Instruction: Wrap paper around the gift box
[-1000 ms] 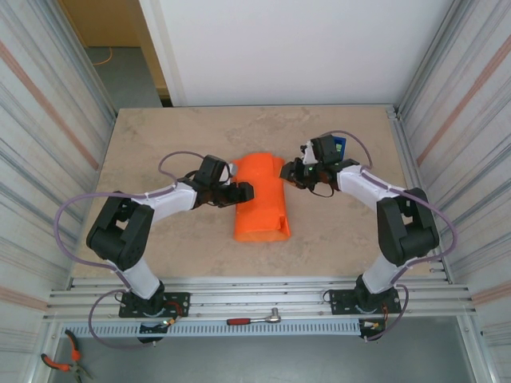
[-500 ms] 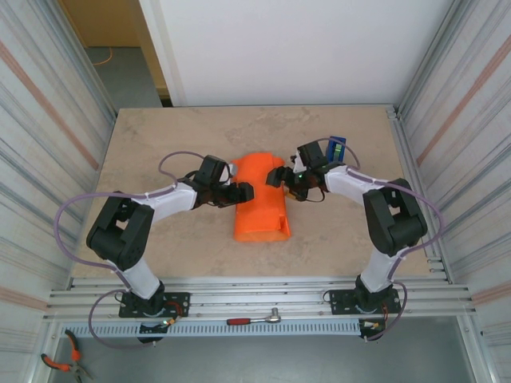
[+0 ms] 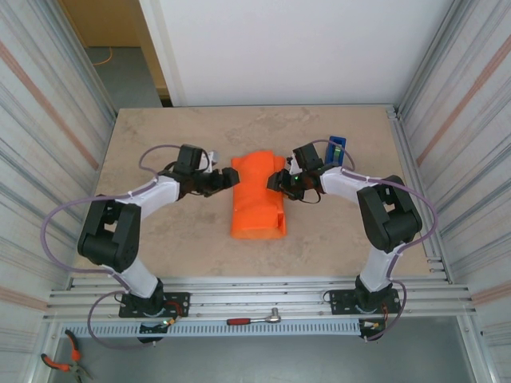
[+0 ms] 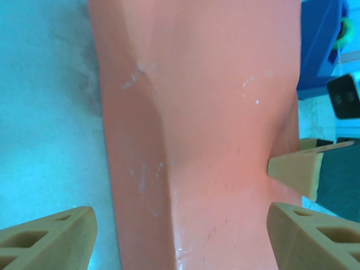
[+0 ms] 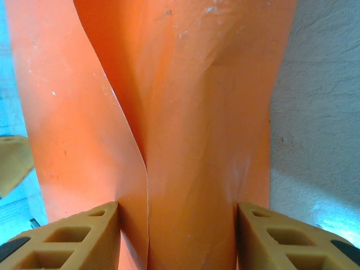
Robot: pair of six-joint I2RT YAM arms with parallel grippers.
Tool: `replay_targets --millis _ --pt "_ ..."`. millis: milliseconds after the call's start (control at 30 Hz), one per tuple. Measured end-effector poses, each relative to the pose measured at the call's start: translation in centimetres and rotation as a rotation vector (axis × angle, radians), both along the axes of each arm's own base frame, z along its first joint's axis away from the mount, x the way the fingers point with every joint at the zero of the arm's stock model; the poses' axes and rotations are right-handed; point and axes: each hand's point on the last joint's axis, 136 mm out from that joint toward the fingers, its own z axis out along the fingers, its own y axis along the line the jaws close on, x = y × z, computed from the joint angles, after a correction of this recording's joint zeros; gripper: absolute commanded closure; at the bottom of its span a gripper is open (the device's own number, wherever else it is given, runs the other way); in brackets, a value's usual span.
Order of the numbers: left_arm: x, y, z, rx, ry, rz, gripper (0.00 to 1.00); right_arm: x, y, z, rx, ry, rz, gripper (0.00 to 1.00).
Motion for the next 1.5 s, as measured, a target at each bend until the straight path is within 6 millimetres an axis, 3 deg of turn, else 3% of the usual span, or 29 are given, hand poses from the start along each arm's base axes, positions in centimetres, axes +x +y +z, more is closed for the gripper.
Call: replay_targets --millis 367,700,967,1167,1300,1400,1500 --pt "-0.8 -0.8 -0.6 -0.013 0.005 -0.076 0.19 0.0 0.1 0.0 0.006 -0.004 0.003 0.52" --pt "-1.6 -3.1 -1.4 0.016 -0.026 -0.143 0.17 0.1 0.3 -0.1 0.020 0.000 0.011 0.53" --pt "-2.0 -3.4 -4.2 0.117 -0.010 -0.147 0.17 0.1 0.3 0.0 0.023 0.001 0.013 0.53" --pt "-1.8 -3.3 -4.2 0.160 -0.030 -0.145 0.18 0.3 0.0 0.1 0.017 0.023 0.010 0.37" --pt "-1.8 -3.3 -4.2 0.161 -0.032 -0.146 0.19 1.0 -1.6 0.7 0.020 0.033 -0.028 0.35" --pt "-1.8 -3.4 -4.1 0.160 -0.034 -0.146 0.19 1.8 -3.0 2.2 0.032 0.007 -0.064 0.40" --pt "-1.8 -3.4 -4.1 0.159 -0.034 -0.146 0.19 2.3 -3.7 3.7 0.048 -0.026 -0.084 0.60"
